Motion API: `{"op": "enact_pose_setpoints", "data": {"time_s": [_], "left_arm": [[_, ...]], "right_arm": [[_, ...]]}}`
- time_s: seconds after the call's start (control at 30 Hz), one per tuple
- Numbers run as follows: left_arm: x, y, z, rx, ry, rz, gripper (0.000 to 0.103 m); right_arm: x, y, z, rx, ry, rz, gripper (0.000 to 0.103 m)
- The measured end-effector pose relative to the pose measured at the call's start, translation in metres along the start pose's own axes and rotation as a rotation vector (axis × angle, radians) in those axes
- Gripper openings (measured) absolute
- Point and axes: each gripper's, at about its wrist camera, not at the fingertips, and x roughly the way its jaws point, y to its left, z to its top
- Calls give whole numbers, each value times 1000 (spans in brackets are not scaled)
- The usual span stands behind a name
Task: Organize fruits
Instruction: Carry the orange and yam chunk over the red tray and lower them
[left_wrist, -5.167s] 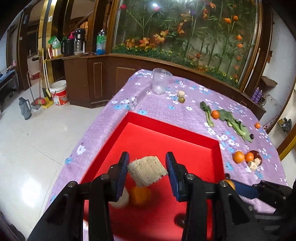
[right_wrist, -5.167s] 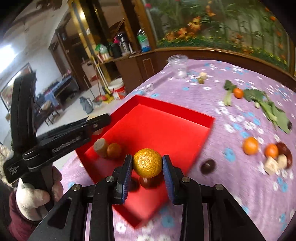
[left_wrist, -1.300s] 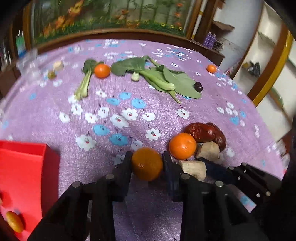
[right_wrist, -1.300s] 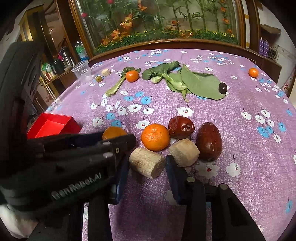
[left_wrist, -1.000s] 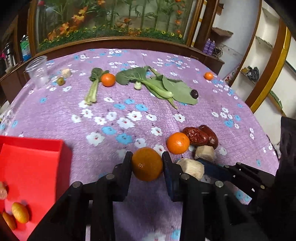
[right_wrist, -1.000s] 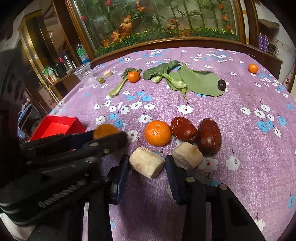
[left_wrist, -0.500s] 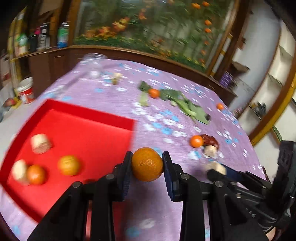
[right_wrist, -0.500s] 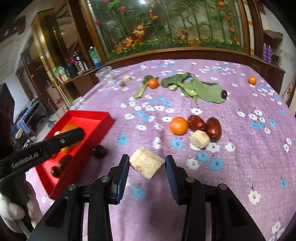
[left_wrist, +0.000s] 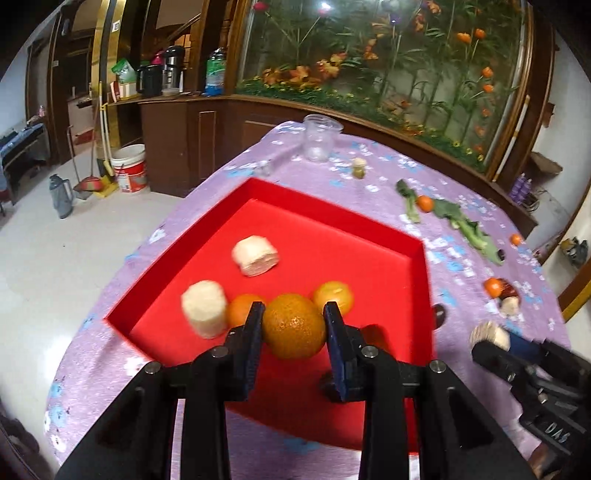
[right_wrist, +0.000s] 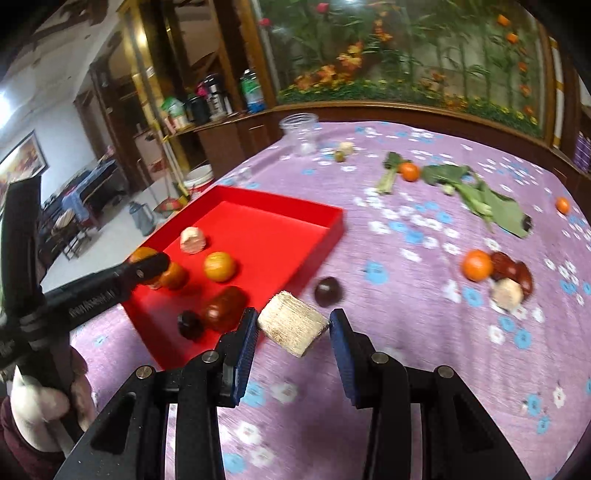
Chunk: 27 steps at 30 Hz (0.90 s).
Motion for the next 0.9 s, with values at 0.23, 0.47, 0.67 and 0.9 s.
{"op": "enact_pose_setpoints", "data": {"time_s": [0.23, 0.47, 0.67, 0.9], "left_arm": [[6, 10, -4, 16, -1, 34, 31], [15, 11, -5, 24, 18, 39, 31], [19, 10, -1, 22, 22, 54, 32], [15, 4, 2, 43, 0, 80, 45]], "right_arm": [[36, 25, 22, -40, 35, 23, 44], [75, 32, 37, -50, 77, 28, 44], [97, 32, 42, -50, 109, 29, 44], [102, 32, 44, -39, 111, 46, 44]]}}
